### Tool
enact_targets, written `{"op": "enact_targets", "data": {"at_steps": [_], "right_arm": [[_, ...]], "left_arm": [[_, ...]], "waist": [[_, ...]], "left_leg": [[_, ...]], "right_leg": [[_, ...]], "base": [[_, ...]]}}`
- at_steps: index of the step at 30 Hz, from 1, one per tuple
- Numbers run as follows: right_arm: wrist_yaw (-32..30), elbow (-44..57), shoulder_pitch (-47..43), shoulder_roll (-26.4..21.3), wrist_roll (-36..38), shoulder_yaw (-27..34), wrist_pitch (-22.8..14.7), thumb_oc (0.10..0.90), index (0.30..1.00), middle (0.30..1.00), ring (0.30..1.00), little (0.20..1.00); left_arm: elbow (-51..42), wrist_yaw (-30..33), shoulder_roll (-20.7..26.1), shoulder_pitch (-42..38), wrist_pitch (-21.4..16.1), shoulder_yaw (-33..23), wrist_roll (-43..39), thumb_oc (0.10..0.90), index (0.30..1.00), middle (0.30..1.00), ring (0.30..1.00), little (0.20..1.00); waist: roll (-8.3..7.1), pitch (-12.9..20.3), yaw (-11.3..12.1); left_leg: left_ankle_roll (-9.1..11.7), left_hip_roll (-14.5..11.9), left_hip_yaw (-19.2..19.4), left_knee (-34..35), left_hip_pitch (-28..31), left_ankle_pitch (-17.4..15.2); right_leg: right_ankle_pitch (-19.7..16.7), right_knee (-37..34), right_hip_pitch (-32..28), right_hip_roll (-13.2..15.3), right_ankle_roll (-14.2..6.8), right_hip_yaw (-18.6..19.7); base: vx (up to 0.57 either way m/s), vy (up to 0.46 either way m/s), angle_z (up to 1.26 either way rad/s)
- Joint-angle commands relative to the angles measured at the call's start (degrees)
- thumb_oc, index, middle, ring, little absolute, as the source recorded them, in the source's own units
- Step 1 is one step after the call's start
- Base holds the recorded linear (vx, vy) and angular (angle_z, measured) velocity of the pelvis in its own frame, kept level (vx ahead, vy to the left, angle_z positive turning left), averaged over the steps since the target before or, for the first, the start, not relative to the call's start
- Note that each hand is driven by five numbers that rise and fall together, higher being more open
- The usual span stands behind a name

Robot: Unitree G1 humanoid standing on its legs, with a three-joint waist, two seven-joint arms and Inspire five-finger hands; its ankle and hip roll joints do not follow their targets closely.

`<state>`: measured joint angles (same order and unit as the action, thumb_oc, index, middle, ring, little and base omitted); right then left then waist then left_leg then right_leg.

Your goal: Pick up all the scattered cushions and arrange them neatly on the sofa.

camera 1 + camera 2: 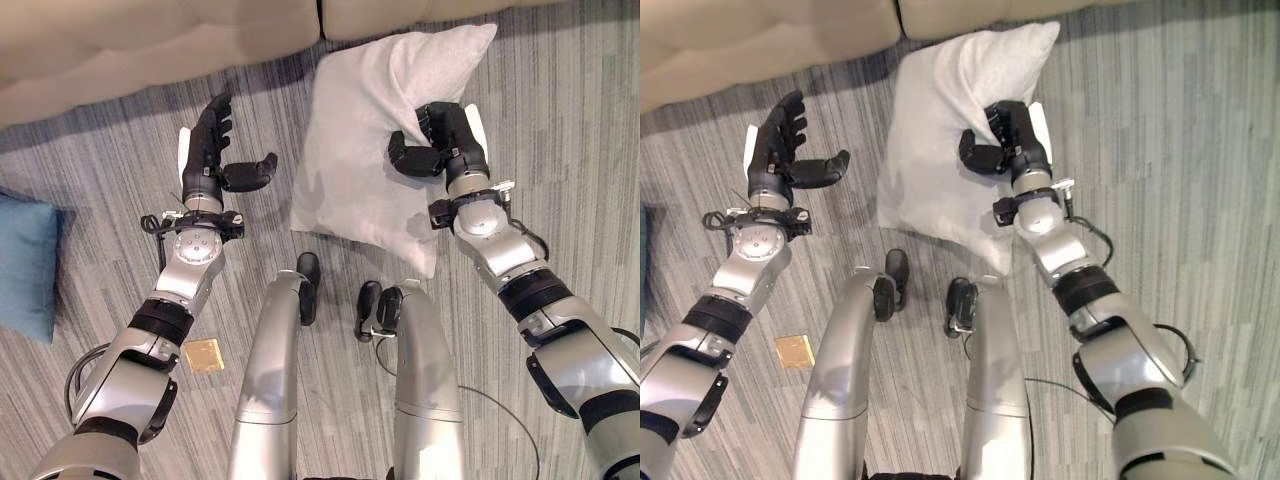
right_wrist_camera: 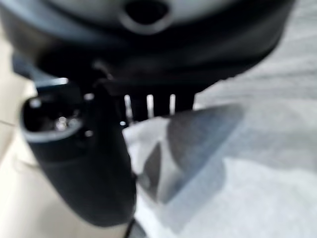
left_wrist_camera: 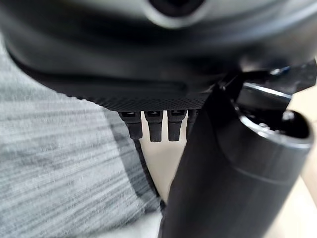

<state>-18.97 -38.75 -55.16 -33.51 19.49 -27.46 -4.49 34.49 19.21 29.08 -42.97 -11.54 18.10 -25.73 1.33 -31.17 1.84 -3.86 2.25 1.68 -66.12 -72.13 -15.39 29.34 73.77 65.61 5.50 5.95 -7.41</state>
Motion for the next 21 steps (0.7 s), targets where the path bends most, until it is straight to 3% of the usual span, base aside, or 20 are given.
{"op": "enact_targets", "data": {"at_steps": [1,2,3,4,5,6,10,12,16,21], "right_arm": [[-1.21,12.31,5.8,0.48,-3.95,5.65,-10.13,0.4,0.3,0.3,0.3,0.3],[-0.5,15.53,12.7,1.1,-6.94,8.8,-10.19,0.4,0.3,0.3,0.3,0.3],[-0.5,15.55,12.72,1.1,-6.95,8.81,-10.18,0.4,0.3,0.3,0.3,0.3],[0.12,16.79,16.69,1.18,-8.84,10.33,-10.2,0.4,0.3,0.3,0.3,0.3],[0.12,16.89,16.84,1.2,-8.87,10.37,-10.16,0.4,0.3,0.3,0.3,0.3],[1.02,18.58,20.7,1.1,-10.88,11.57,-10.01,0.4,0.3,0.3,0.3,0.3],[2.98,21.23,28.02,-0.06,-15.08,13.67,-9.29,0.4,0.3,0.3,0.3,0.3],[4.36,22.59,31.26,-0.78,-16.62,14.94,-9.41,0.4,0.3,0.3,0.3,0.3],[6.06,24.46,34.73,-2.81,-18.93,16.54,-9.43,0.4,0.3,0.3,0.3,0.3],[8.49,30.08,37.8,-9.33,-23.0,19.87,-10.19,0.4,0.3,0.3,0.3,0.3]], "left_arm": [[-2.21,-1.35,-1.49,8.82,-5.31,-1.3,2.36,0.8,0.9,0.9,0.9,0.9],[-3.1,-3.08,-2.68,13.97,-5.24,-2.44,3.37,0.8,0.9,0.9,0.9,0.9],[-3.11,-3.08,-2.68,13.98,-5.23,-2.43,3.38,0.8,0.9,0.9,0.9,0.9],[-3.48,-4.63,-3.75,17.38,-5.15,-3.19,3.23,0.8,0.9,0.9,0.9,0.9],[-3.54,-4.64,-3.74,17.49,-5.13,-3.17,3.23,0.8,0.9,0.9,0.9,0.9],[-3.68,-6.27,-4.47,21.15,-5.03,-4.3,2.96,0.8,0.9,0.9,0.9,0.9],[-3.5,-9.29,-5.52,27.49,-4.21,-5.27,3.62,0.8,0.9,0.9,0.9,0.9],[-3.97,-10.46,-5.71,30.57,-3.86,-5.78,4.51,0.8,0.9,0.9,0.9,0.9],[-4.04,-12.15,-5.77,34.19,-3.25,-6.54,5.67,0.8,0.9,0.9,0.9,0.9],[-3.99,-14.08,-6.47,39.27,-2.22,-8.32,7.6,0.8,0.9,0.9,0.9,0.9]], "waist": [[-0.57,11.35,-0.74],[-1.09,12.9,-0.54],[-1.08,12.85,-0.55],[-1.69,14.33,-0.38],[-1.65,14.09,-0.41],[-2.25,15.9,-0.24],[-3.48,19.02,-0.01],[-4.01,20.74,0.15],[-4.54,23.09,0.49],[-5.41,29.17,0.66]], "left_leg": [[3.24,-0.12,-5.64,2.91,3.69,-5.17],[3.75,-0.03,-6.55,12.49,11.67,-2.18],[3.75,-0.03,-6.56,12.55,11.76,-2.16],[3.88,-0.09,-7.29,18.47,17.02,-0.57],[3.9,-0.09,-7.37,18.88,17.57,-0.38],[4.24,-0.16,-8.02,25.64,23.32,1.29],[5.26,-0.57,-8.53,39.97,37.33,5.55],[5.5,-0.61,-8.74,47.07,43.07,9.24],[6.02,-1.15,-8.97,55.47,51.52,11.34],[6.26,-2.43,-7.74,66.39,62.44,14.26]], "right_leg": [[-8.36,-12.85,-1.61,2.06,-3.99,4.08],[-11.37,-22.47,-9.73,2.06,-4.95,2.12],[-11.4,-22.53,-9.83,2.06,-4.95,2.11],[-13.0,-28.29,-15.14,2.0,-5.76,0.39],[-13.19,-28.72,-15.74,1.98,-5.75,0.29],[-14.78,-34.27,-21.07,1.86,-6.68,-0.85],[-18.36,-47.17,-34.45,1.45,-8.08,-2.98],[-21.36,-53.17,-39.63,1.0,-8.4,-4.06],[-22.93,-60.33,-47.29,-0.11,-9.18,-4.5],[-24.89,-70.1,-57.54,-2.02,-10.39,-4.53]], "base": [[-0.03,-0.025,0.24],[-0.02,-0.019,0.26],[0.02,-0.058,0.21],[0.03,-0.04,0.1],[0.09,-0.076,0.14],[0.1,-0.058,0.17],[0.14,-0.048,0.2],[0.13,-0.013,0.09],[0.15,-0.016,0.02],[0.21,0.005,-0.02]]}}
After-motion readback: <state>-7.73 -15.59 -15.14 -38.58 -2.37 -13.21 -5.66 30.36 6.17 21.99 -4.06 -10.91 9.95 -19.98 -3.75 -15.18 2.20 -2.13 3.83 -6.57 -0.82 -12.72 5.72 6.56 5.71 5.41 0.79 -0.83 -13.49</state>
